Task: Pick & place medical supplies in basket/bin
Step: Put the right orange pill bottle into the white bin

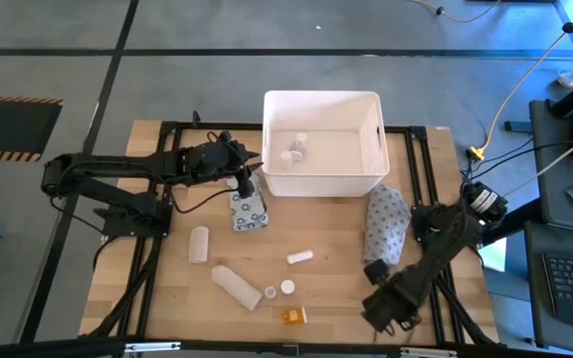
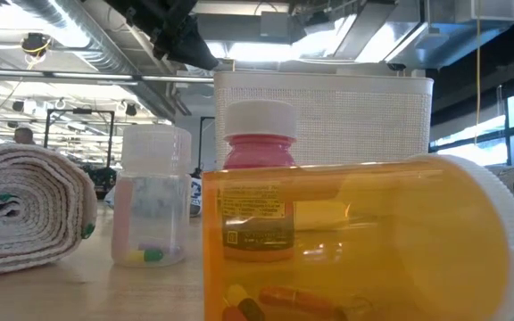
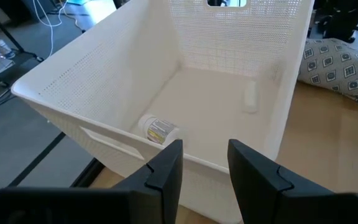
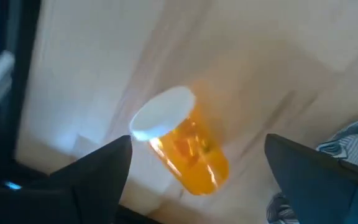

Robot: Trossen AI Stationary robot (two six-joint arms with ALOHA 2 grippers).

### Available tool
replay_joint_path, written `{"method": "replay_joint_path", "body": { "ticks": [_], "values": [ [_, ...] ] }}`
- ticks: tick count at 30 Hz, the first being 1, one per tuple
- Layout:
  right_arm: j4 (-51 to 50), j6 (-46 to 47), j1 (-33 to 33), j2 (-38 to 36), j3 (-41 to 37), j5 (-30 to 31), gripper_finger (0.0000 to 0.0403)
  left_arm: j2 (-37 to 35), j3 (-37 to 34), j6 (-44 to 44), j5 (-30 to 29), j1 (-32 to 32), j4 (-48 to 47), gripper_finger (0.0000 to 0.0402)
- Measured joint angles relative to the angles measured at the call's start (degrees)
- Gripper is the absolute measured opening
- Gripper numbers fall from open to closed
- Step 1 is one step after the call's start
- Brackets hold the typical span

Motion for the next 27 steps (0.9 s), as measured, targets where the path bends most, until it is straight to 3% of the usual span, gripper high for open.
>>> {"method": "replay_joint_path", "body": {
  "ticks": [9, 12, 19, 27],
  "values": [
    [-0.7, -3.2, 6.4, 0.0, -0.1, 7.9, 0.0368, 0.0, 0.0, 0.0, 0.0, 0.0, 0.0, 0.0120],
    [2.5, -7.9, 7.4, 0.0, -1.5, 8.2, 0.0368, 0.0, 0.0, 0.0, 0.0, 0.0, 0.0, 0.0120],
    [7.1, -6.5, 7.8, 0.1, -6.3, 8.2, 0.0368, 0.0, 0.0, 0.0, 0.0, 0.0, -0.1, 0.0120],
    [8.1, -6.4, 7.8, 0.1, -6.7, 8.1, 0.0368, 0.0, 0.0, 0.0, 0.0, 0.0, 0.0, 0.0120]
  ]
}}
